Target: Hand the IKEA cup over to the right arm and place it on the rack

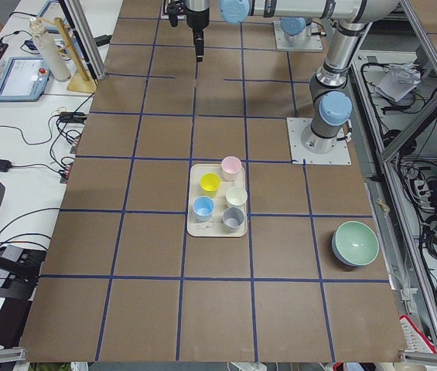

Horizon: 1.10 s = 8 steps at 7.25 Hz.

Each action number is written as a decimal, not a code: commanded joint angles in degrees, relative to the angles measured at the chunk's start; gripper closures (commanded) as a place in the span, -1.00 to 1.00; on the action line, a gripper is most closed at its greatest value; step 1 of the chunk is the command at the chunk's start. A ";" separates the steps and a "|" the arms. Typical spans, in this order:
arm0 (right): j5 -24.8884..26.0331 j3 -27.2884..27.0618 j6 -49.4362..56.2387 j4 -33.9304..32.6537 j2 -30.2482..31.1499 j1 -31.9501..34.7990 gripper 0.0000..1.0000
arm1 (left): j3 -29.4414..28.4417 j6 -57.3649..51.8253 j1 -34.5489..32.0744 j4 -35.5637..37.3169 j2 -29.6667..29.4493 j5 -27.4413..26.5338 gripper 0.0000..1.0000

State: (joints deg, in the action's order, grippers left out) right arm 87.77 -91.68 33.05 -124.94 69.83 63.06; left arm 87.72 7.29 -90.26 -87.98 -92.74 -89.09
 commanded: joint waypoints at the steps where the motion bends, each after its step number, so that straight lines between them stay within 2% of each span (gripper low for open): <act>1: 0.04 0.01 -0.35 5.73 4.94 0.31 -1.00 | 0.00 0.00 0.00 0.00 0.01 -0.03 -1.00; 4: -0.75 -0.52 -11.32 28.02 16.45 1.79 -1.00 | 0.08 0.00 0.08 0.00 0.01 -0.03 -1.00; 6: -0.06 -0.87 -12.48 31.05 22.69 6.17 -1.00 | 0.08 0.00 0.08 0.00 0.01 0.06 -1.00; 8: -0.05 -0.87 -23.42 35.11 24.39 14.33 -1.00 | 0.17 0.00 0.08 0.00 0.01 -0.03 -1.00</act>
State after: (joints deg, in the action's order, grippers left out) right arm 87.63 -92.53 15.91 -92.12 92.94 72.25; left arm 87.86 7.29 -90.18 -87.98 -92.72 -89.05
